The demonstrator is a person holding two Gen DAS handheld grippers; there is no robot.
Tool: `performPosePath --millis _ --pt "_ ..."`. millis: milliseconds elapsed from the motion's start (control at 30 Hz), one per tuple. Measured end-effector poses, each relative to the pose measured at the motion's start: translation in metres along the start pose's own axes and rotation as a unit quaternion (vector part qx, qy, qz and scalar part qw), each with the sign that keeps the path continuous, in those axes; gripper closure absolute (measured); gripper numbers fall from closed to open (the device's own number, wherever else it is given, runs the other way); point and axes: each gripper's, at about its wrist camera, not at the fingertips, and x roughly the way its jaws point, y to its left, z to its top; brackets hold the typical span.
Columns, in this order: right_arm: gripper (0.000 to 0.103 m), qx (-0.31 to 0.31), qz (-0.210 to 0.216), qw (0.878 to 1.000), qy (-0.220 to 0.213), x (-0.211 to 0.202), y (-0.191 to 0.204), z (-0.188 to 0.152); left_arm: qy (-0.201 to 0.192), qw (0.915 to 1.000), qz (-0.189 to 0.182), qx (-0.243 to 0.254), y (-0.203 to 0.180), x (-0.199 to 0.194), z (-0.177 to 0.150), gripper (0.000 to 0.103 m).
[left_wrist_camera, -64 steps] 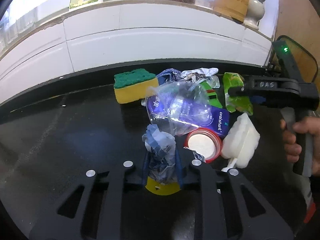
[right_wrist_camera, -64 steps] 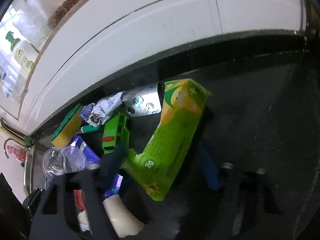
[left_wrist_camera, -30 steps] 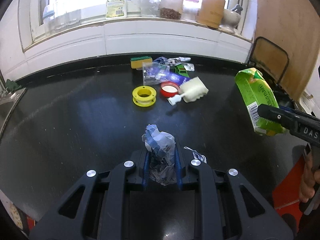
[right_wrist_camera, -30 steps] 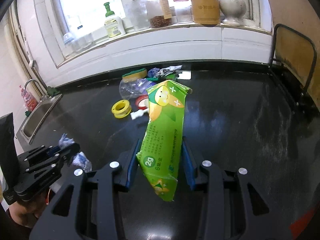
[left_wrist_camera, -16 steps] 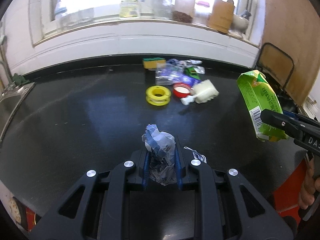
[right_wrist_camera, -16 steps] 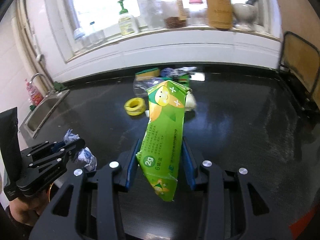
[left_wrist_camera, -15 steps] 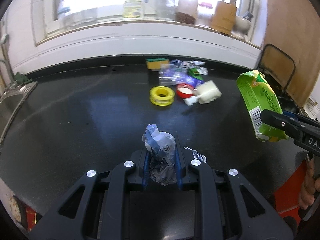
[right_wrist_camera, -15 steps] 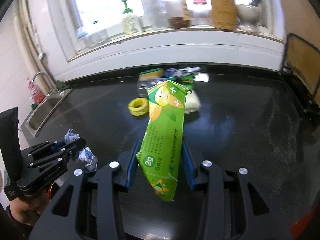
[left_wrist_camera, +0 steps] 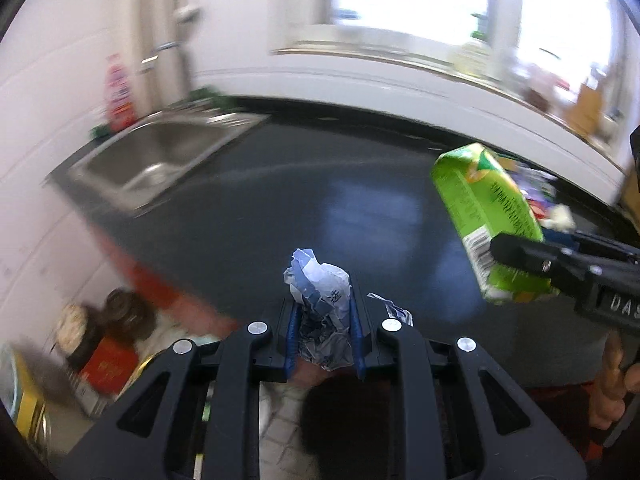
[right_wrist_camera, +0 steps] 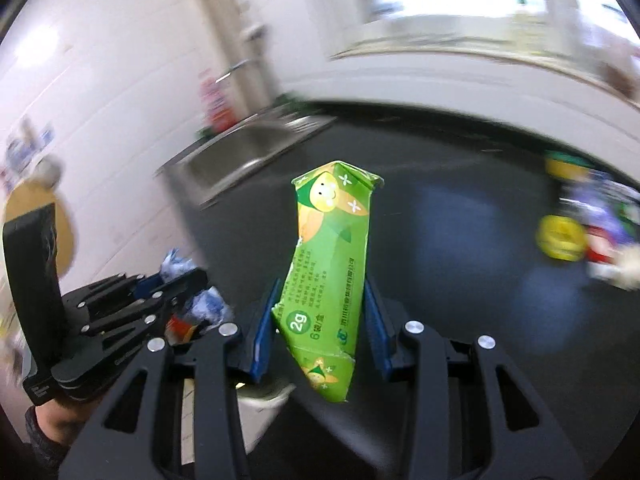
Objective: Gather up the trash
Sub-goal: 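Carry both items to the bin and open both grippers over it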
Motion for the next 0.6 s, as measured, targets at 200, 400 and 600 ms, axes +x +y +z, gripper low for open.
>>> performPosePath --millis 200,400,600 --pt "0.063 -0.074 0.095 0.99 0.076 0.084 0.104 -0.016 0.024 0.9953 0.069 -0.063 0.096 -0.009 -0.044 0.083" --pt "0.062 -0.12 0.127 0.972 0.16 0.159 0.164 -0.051 0.077 0.9867 0.092 -0.11 0.166 0.015 -0.102 0.083" --pt "0.062 -0.135 0.126 0.959 0.214 0.22 0.187 -0.075 0.099 0.982 0.088 -0.135 0.203 0.062 -0.138 0.083"
